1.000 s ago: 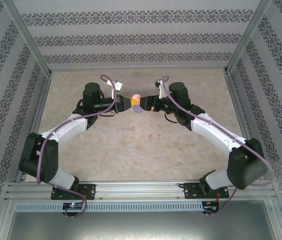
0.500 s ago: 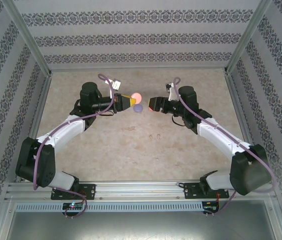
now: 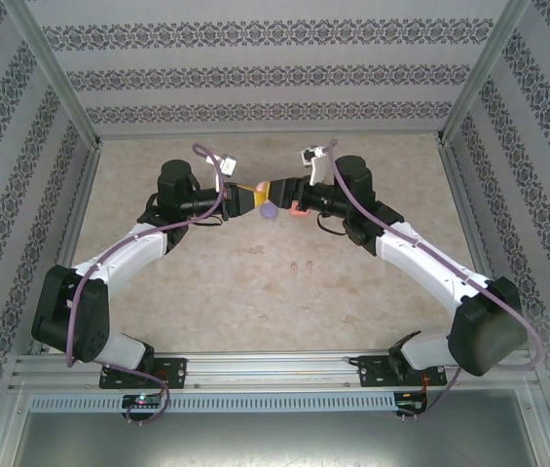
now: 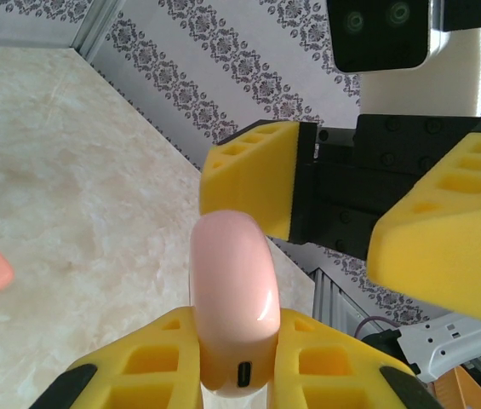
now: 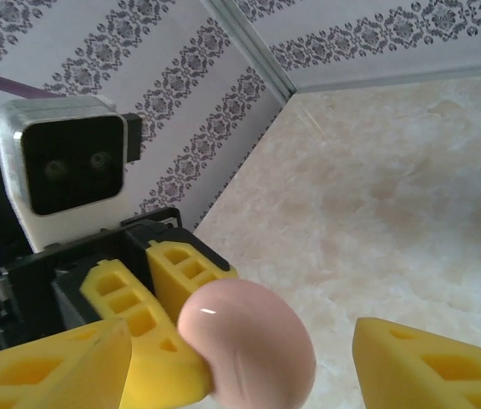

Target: Insert wireless bluetooth earbuds into charging case

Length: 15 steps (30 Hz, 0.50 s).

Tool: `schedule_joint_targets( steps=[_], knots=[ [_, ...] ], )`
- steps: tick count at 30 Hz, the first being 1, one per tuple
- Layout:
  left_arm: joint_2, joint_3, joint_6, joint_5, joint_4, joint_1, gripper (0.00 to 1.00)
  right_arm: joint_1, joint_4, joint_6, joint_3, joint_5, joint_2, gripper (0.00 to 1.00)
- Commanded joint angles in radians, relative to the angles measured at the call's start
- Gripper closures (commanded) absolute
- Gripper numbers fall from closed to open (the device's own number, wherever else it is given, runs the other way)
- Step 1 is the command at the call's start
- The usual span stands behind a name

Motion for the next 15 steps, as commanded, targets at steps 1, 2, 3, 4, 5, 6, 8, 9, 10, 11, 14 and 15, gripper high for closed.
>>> schedule_joint_targets(
  steps=[1, 2, 3, 4, 5, 6, 8, 9, 10, 11, 14, 15],
  knots=[
    [-0.004, 0.032, 0.0, 0.012, 0.018, 0.001, 1.0, 0.005, 0.016, 0.002, 0.02, -0.006, 0.039, 0.31],
    [-0.004, 0.034, 0.002, 0.014, 0.016, 0.001, 1.0, 0.003, 0.017, -0.001, 0.013, 0.001, 0.044, 0.32],
    [-0.008, 0.035, 0.002, 0.013, 0.015, 0.002, 1.0, -0.001, 0.02, -0.002, 0.003, 0.002, 0.047, 0.32],
    [-0.01, 0.036, 0.002, 0.014, 0.014, 0.001, 1.0, -0.006, 0.024, -0.001, -0.008, 0.004, 0.05, 0.33],
    [-0.014, 0.037, 0.002, 0.015, 0.011, 0.001, 1.0, -0.013, 0.029, -0.001, -0.021, 0.007, 0.051, 0.33],
    [-0.019, 0.039, 0.002, 0.017, 0.011, 0.002, 1.0, -0.02, 0.034, 0.001, -0.034, 0.011, 0.05, 0.34],
    [-0.023, 0.043, 0.003, 0.021, 0.009, 0.001, 1.0, -0.034, 0.049, 0.007, -0.06, 0.01, 0.05, 0.35],
    [-0.026, 0.044, 0.002, 0.024, 0.009, 0.0, 1.0, -0.042, 0.057, 0.011, -0.071, 0.013, 0.049, 0.36],
    [-0.027, 0.046, 0.002, 0.024, 0.007, 0.002, 1.0, -0.048, 0.064, 0.015, -0.08, 0.012, 0.049, 0.36],
    [-0.03, 0.045, 0.002, 0.025, 0.008, 0.002, 1.0, -0.053, 0.07, 0.017, -0.088, 0.012, 0.049, 0.37],
    [-0.036, 0.048, 0.002, 0.025, 0.005, 0.0, 1.0, -0.062, 0.081, 0.023, -0.104, 0.012, 0.054, 0.38],
    [-0.038, 0.049, 0.002, 0.025, 0.006, 0.002, 1.0, -0.063, 0.083, 0.024, -0.108, 0.011, 0.055, 0.38]
  ],
)
